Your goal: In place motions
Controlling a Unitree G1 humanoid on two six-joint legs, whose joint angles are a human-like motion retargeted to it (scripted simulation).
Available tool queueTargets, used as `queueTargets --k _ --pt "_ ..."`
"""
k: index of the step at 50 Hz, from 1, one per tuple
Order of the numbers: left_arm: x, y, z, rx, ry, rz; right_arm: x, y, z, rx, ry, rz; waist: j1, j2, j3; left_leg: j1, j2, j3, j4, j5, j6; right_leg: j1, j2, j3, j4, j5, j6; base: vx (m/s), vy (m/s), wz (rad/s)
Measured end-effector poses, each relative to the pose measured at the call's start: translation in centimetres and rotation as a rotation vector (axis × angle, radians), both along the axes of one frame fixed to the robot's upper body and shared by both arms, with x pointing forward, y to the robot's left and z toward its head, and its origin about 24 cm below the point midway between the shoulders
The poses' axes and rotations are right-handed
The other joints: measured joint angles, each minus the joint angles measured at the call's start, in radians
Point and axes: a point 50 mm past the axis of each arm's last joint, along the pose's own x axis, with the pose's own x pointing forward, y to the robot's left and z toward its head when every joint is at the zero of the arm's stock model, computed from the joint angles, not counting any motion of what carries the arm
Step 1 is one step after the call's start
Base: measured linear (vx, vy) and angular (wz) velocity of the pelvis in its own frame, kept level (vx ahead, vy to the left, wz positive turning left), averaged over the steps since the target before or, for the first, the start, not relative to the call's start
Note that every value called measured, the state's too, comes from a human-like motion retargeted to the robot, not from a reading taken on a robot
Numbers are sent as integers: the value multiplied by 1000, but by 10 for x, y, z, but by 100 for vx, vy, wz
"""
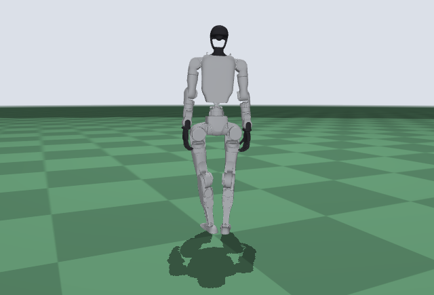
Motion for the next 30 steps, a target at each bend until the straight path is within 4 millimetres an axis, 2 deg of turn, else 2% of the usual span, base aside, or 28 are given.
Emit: queueTargets --k 4,8,15,25,30 --pt "-20 3 2 0 63 46 6 5 -1 24 -13 -51 3 0 -25 5 -2 4 -21 5 -5 22 4 -32 -48 13 -3 7 1 32" --pt "-27 7 3 5 74 70 4 9 -1 53 -3 -47 40 -15 -50 19 -11 24 -52 10 -16 16 -7 -32 -41 6 -2 9 1 0" --pt "-19 5 2 -17 47 123 -4 9 -1 52 48 80 48 -18 -65 37 -7 21 -66 5 -19 35 -1 -49 -45 -2 6 5 0 8" --pt "7 1 -1 -52 -40 87 -21 7 0 52 139 89 67 -37 -80 54 -6 22 -71 -10 -21 49 1 -54 -43 -8 11 1 0 0" --pt "8 0 -1 -63 -45 63 -22 3 1 37 144 87 62 -33 -88 58 -2 27 -72 -17 -22 48 5 -47 -41 -9 12 0 0 0"
